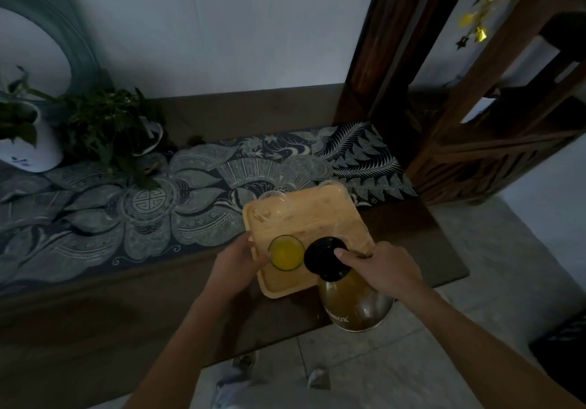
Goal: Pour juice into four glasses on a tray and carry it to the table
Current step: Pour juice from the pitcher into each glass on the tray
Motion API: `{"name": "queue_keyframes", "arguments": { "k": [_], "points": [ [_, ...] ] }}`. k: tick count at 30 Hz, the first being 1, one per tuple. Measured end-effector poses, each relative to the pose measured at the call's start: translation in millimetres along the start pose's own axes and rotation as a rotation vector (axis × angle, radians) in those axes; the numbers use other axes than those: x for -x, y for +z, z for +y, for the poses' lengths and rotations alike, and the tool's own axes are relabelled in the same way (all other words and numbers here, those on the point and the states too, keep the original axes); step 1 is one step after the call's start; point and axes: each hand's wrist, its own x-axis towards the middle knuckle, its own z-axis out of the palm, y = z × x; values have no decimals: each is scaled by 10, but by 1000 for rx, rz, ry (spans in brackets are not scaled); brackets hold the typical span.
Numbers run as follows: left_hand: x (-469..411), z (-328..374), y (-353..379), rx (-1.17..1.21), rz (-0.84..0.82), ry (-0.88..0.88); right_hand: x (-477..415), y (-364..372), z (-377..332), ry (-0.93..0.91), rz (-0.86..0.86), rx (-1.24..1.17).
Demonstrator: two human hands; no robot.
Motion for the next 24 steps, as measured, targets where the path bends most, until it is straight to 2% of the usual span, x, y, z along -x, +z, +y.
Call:
{"name": "queue_keyframes", "arguments": {
  "k": [5, 9, 13, 19, 24],
  "points": [
    [378, 444, 146, 233, 279, 33, -6, -292, 405, -106, -5, -4],
    [503, 832, 263, 241, 353, 106, -61, -638, 698, -159, 30, 22],
    [542, 1136, 555, 229, 299, 101, -179, -896, 971, -215, 61, 72],
    [361, 1329, 1146, 104, 103, 29, -417, -1072, 1189, -222, 79, 150],
    [111, 1347, 1471, -105, 36, 15, -648, -1087, 1169, -252, 73, 200]
  ]
}}
